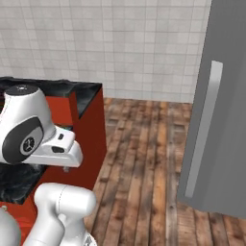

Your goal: Retrieve the bottle and the shaker from the cabinet and place them next to the mixing bowl on the counter. Then add garlic from the fridge to the mixing bowl.

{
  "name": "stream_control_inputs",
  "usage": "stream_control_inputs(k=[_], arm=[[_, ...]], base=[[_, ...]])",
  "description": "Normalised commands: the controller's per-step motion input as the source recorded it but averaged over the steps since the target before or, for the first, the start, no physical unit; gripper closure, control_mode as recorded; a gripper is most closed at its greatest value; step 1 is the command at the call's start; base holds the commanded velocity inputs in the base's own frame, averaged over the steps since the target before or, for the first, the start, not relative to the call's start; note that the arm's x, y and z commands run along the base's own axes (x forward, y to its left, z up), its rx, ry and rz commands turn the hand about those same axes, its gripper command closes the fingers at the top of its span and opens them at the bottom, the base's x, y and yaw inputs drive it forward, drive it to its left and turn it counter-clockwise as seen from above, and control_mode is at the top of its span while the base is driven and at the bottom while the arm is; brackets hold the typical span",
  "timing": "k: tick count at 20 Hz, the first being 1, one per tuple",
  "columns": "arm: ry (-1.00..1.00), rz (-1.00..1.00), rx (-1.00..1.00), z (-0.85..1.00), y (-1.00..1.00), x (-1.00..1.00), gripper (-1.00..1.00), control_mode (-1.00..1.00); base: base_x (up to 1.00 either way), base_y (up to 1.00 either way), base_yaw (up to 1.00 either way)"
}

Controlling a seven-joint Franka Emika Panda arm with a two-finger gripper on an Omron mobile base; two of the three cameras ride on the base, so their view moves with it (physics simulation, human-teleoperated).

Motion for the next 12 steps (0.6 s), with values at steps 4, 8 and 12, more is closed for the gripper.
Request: stream_control_inputs(k=[4,8,12], arm=[[-0.24,-0.40,-0.04,0.10,-0.74,-0.31,-1.00,-1.00],[-0.01,-0.68,-0.12,0.22,-0.60,0.12,-1.00,-1.00],[-0.01,-0.70,-0.11,0.21,-0.55,0.17,-1.00,-1.00]], base=[[0.00,0.00,0.00],[0.00,0.00,0.00],[0.00,0.00,0.00]])
